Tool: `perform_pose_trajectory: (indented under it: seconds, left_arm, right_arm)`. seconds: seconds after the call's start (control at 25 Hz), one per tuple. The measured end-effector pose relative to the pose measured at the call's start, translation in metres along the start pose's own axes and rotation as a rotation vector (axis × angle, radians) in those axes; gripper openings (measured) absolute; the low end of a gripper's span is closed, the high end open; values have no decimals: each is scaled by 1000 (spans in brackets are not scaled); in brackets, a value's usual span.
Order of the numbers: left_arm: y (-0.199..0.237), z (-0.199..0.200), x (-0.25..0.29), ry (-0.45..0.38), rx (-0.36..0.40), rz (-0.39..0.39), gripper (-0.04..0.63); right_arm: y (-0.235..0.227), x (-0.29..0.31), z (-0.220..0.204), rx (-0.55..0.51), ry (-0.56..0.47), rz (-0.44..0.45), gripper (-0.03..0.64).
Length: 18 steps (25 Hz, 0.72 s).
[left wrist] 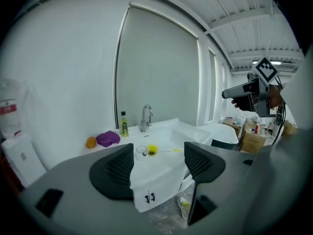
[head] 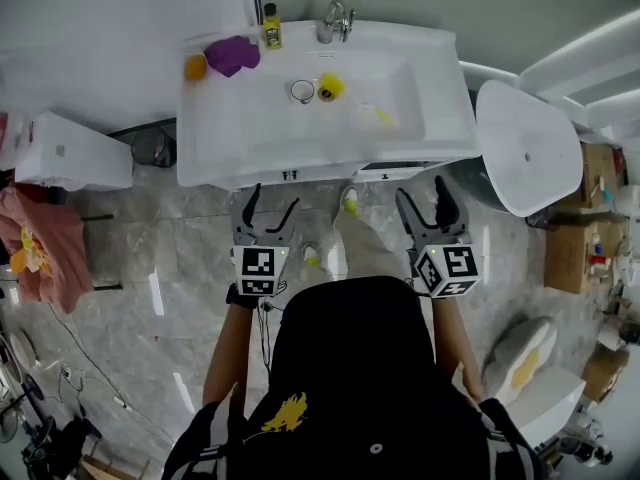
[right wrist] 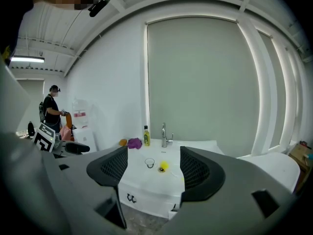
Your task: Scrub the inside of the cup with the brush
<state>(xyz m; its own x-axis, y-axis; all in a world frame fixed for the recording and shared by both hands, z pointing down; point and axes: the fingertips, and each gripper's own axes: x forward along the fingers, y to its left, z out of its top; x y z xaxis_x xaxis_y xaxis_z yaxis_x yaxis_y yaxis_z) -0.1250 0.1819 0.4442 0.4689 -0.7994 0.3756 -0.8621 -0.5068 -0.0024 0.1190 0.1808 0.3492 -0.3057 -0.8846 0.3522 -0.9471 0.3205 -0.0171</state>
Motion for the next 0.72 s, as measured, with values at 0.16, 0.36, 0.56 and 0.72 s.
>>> perform_pose_trajectory:
  seconds: [0.16,0.36,0.56,0.72]
  left_arm:
    - [7,3,39,26,18,-16,314]
    - [28,0,106,76,53,17,314]
    - [69,-13,187,185,32,74,334]
    - [92,-22,234,247,-26,103,337]
  right_arm:
    - [-23,31,-8,-35,43,7,356]
    - [-75,99,-30,-85,122,28,356]
    - [-120,196,-39,-245,225,136,356]
    - [-141,254,-54,-272,294,231,356]
